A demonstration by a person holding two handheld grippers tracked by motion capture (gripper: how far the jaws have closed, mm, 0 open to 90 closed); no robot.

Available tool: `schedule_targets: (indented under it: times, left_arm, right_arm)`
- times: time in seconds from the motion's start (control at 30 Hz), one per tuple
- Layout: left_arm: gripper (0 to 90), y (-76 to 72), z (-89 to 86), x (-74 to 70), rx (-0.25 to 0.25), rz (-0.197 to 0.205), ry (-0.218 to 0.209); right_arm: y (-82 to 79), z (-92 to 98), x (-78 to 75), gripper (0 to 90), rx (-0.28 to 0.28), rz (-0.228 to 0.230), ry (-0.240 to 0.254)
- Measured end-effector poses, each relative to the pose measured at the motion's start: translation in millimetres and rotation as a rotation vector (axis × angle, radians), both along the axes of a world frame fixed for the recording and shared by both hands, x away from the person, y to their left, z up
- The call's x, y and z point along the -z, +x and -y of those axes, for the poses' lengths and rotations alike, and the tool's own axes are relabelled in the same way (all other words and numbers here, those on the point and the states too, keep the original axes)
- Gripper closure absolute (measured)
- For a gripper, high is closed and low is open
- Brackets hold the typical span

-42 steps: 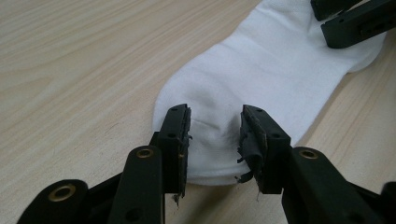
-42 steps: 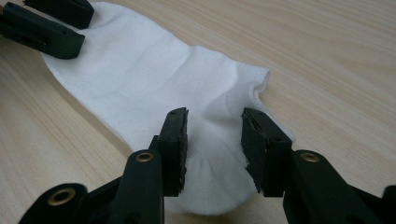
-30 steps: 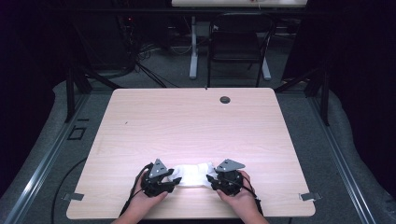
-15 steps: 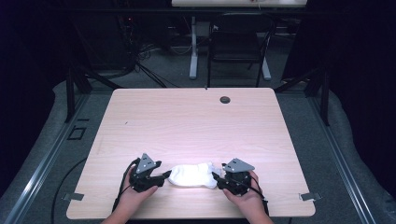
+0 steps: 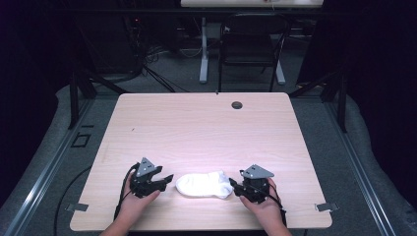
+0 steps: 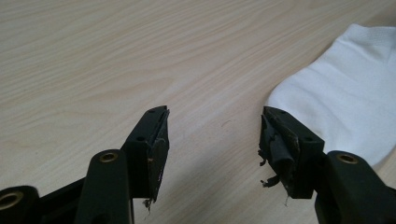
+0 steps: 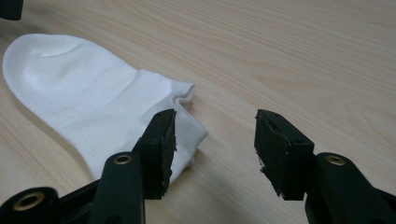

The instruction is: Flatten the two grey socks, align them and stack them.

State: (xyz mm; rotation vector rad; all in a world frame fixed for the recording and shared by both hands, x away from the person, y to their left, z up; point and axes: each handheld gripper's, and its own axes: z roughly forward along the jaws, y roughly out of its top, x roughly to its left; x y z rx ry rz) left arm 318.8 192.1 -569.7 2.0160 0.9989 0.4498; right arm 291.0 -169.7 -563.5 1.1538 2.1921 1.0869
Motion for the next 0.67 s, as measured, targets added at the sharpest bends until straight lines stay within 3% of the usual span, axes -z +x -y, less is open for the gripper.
schedule_targets:
  times: [0.23, 0.67]
  left_arm:
    - [42.4, 3.0, -2.2, 2.7, -0.016, -0.033, -0.03]
    - [42.4, 8.3, -4.5, 6.0, -0.045, -0.056, -0.039]
  right_arm:
    - [5.2, 8.5, 5.0, 49.3, 0.032, -0.029, 0.032]
    - [9.3, 15.1, 8.5, 48.7, 0.055, -0.049, 0.037]
